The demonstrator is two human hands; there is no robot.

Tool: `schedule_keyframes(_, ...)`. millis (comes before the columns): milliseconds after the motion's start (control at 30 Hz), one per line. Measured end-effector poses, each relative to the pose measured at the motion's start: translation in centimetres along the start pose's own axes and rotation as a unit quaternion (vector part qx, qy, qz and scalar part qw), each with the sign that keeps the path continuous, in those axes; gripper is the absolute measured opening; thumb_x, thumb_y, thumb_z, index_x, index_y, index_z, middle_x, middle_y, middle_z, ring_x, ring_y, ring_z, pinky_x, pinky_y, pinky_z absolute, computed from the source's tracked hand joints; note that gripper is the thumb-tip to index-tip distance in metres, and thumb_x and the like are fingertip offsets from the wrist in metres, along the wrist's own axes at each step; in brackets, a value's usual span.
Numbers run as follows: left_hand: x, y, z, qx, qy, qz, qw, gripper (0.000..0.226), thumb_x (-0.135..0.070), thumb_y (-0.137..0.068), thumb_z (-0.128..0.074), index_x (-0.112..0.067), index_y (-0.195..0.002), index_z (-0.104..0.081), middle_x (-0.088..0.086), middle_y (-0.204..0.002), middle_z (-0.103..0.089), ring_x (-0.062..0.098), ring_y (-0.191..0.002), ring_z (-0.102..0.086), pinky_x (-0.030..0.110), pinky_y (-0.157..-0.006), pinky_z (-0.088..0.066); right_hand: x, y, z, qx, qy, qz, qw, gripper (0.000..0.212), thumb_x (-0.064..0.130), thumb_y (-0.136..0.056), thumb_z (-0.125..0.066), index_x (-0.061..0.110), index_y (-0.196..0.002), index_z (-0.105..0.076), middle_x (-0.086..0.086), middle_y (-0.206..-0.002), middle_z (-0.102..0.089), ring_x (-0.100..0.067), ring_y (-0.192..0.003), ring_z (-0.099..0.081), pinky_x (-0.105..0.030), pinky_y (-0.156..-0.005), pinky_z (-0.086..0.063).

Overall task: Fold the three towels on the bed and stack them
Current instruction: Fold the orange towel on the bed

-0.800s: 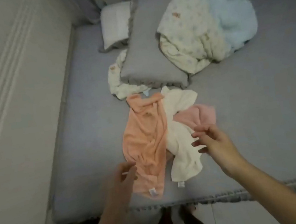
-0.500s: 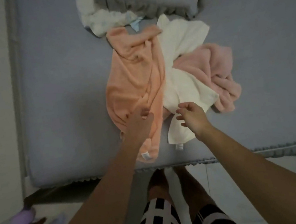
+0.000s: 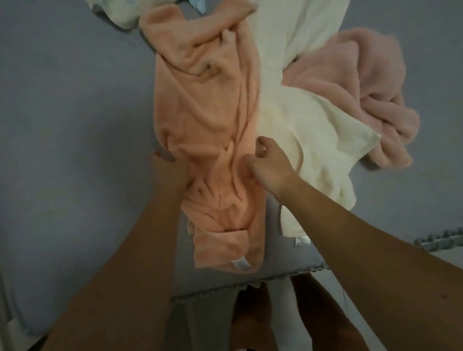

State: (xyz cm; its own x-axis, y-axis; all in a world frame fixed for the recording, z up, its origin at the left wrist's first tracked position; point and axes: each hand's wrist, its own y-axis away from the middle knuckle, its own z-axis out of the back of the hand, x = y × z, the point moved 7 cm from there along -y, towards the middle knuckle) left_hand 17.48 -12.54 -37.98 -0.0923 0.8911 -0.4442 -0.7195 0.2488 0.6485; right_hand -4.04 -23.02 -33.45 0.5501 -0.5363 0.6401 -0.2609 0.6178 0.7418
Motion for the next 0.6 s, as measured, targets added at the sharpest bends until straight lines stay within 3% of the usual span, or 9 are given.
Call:
schedule_keyframes(67,0.0,0.9,0.2,0.025,0.028,0.001,0.999,0.047,-0.029,-0.088,-0.061,-0.012,-0.131,-0.052,0.01,-0.123,-0.058,0.024,-0.106,-0.06,0.03,-0.086,-0.046,0.1,0.6,-1.0,0.028,0.019,-0.001,0.999,0.035,0.027,-0.083,-0.055,0.02,-0.117,-0.06,0.002,-0.102,-0.069,-0.019,-0.093,-0.067,-0.043,-0.088,-0.055)
schedule_keyframes(167,-0.7,3.3,0.3,0.101,0.077,-0.026,0.992,0.014,-0.019,-0.083,-0.057,-0.013,-0.089,-0.069,0.003,-0.085,-0.064,0.016,-0.073,-0.057,0.028,-0.062,-0.045,0.1,2.5,-1.9,0.079,0.013,0.006,0.997,0.035,0.025,-0.083,-0.052,0.021,-0.114,-0.066,0.0,-0.1,-0.072,-0.02,-0.094,-0.069,-0.044,-0.088,-0.056)
schedule_keyframes(233,-0.9,5.0,1.7,0.113,0.145,-0.008,0.983,0.006,-0.019,-0.073,-0.06,-0.016,-0.07,-0.064,-0.001,-0.069,-0.058,0.015,-0.067,-0.052,0.027,-0.059,-0.042,-0.3,3.7,-1.3,0.086,-0.007,-0.006,0.996,0.037,0.028,-0.083,-0.052,0.023,-0.117,-0.066,0.001,-0.102,-0.073,-0.02,-0.095,-0.069,-0.039,-0.083,-0.058)
schedule_keyframes(300,-0.9,6.1,4.1,0.098,0.236,0.0,0.967,0.006,-0.018,-0.062,-0.057,-0.016,-0.066,-0.061,-0.004,-0.062,-0.056,0.012,-0.062,-0.051,0.028,-0.06,-0.039,-1.1,4.2,0.7,0.052,0.003,-0.03,0.998,0.03,0.032,-0.086,-0.052,0.016,-0.106,-0.067,-0.005,-0.097,-0.073,-0.027,-0.091,-0.069,-0.041,-0.077,-0.056)
schedule_keyframes(400,0.2,6.4,7.4,0.141,0.379,-0.007,0.915,0.018,-0.01,-0.063,-0.057,-0.012,-0.076,-0.069,0.002,-0.072,-0.066,0.012,-0.069,-0.06,0.025,-0.063,-0.048,-1.8,4.0,2.7,0.03,0.057,-0.033,0.997,0.019,0.021,-0.086,-0.05,0.009,-0.087,-0.064,-0.008,-0.08,-0.066,-0.029,-0.076,-0.06,-0.042,-0.069,-0.05)
schedule_keyframes(467,1.0,6.5,8.3,0.199,0.411,-0.018,0.889,0.037,-0.011,-0.068,-0.058,-0.003,-0.102,-0.071,0.007,-0.097,-0.073,0.016,-0.092,-0.068,0.028,-0.081,-0.055,-0.5,3.2,1.6,0.084,0.111,0.029,0.99,0.019,0.012,-0.085,-0.052,0.013,-0.079,-0.07,0.001,-0.077,-0.066,-0.019,-0.078,-0.062,-0.032,-0.07,-0.049)
schedule_keyframes(500,1.4,6.4,8.4,0.212,0.404,-0.025,0.889,0.049,-0.013,-0.073,-0.055,0.003,-0.119,-0.063,0.011,-0.111,-0.07,0.021,-0.104,-0.066,0.033,-0.09,-0.053,0.4,2.6,0.4,0.12,0.162,0.084,0.976,0.02,0.012,-0.086,-0.056,0.015,-0.08,-0.075,0.005,-0.085,-0.068,-0.017,-0.087,-0.064,-0.031,-0.076,-0.05)
schedule_keyframes(533,1.8,6.2,8.4,0.21,0.39,-0.03,0.896,0.058,-0.013,-0.075,-0.055,0.008,-0.129,-0.054,0.014,-0.119,-0.066,0.026,-0.112,-0.062,0.036,-0.094,-0.051,1.2,2.1,-1.1,0.154,0.226,0.153,0.95,0.019,0.013,-0.087,-0.059,0.016,-0.083,-0.078,0.007,-0.098,-0.069,-0.015,-0.1,-0.062,-0.032,-0.086,-0.05)
schedule_keyframes(600,2.9,5.5,8.2,0.181,0.364,-0.039,0.913,0.065,-0.01,-0.074,-0.062,0.008,-0.134,-0.048,0.017,-0.123,-0.063,0.03,-0.117,-0.058,0.04,-0.096,-0.05,2.5,0.9,-4.3,0.189,0.376,0.277,0.864,0.018,0.018,-0.085,-0.061,0.022,-0.088,-0.078,0.002,-0.125,-0.06,-0.022,-0.128,-0.047,-0.039,-0.104,-0.039)
